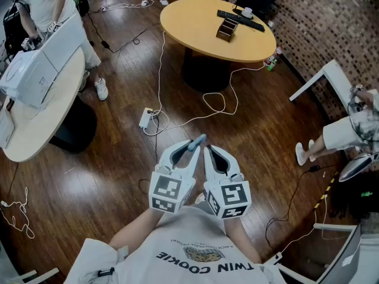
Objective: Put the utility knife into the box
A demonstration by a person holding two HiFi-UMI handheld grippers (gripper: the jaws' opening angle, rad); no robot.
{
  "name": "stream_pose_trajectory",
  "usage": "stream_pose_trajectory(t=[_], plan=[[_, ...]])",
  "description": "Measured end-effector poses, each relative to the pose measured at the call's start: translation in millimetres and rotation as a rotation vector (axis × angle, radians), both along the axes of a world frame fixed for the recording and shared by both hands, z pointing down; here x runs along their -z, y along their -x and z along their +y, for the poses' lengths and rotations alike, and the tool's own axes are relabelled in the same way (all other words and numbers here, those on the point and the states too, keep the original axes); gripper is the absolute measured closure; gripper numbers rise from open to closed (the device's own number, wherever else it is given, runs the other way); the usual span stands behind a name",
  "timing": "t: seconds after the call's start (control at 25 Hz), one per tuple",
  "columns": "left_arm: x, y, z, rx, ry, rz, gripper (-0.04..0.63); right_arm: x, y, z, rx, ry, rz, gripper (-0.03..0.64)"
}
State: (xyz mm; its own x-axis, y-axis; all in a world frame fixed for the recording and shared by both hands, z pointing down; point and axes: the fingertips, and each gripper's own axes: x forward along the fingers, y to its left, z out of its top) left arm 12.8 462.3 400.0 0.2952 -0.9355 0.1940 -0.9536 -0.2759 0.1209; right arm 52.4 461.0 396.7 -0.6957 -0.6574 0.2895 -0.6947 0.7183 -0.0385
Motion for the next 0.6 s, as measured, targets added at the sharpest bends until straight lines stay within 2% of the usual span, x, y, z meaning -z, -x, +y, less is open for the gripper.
stream_pose_trajectory(t=[0.36, 0.6], plan=[[-1, 24, -17, 0.039, 0.001, -0.011, 0.521, -3, 22, -23, 0.036, -0.003, -0.014, 0.615], [-4, 31, -47, 0.065, 0.011, -0.025, 0.522, -7, 32, -55, 0.067, 0.005, -0.033, 0.615]])
